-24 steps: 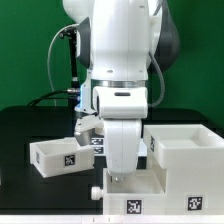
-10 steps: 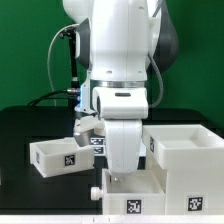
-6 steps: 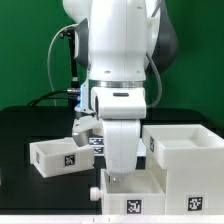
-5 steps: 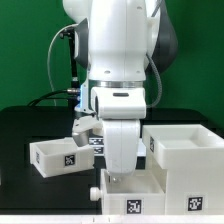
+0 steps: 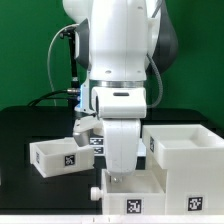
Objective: Assemble drawer
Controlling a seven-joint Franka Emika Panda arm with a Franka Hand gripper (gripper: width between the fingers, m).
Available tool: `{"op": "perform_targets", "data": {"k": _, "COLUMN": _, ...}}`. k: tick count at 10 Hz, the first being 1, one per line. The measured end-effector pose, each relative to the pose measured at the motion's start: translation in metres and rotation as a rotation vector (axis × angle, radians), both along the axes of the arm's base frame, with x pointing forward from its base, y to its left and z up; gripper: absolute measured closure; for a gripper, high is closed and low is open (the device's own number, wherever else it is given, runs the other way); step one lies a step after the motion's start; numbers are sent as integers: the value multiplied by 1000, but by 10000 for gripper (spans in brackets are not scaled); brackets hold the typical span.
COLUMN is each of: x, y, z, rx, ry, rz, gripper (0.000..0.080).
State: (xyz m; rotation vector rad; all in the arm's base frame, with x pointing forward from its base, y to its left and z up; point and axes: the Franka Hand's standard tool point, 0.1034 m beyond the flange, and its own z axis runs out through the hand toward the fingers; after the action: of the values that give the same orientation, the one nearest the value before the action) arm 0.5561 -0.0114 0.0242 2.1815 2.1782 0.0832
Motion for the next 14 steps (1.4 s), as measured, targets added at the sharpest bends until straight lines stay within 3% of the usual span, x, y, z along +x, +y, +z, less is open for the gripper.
{"op": "perform_targets", "data": {"k": 14, "x": 0, "y": 3, "z": 0, "rx": 0, "ry": 6, "rz": -5, "gripper": 760}}
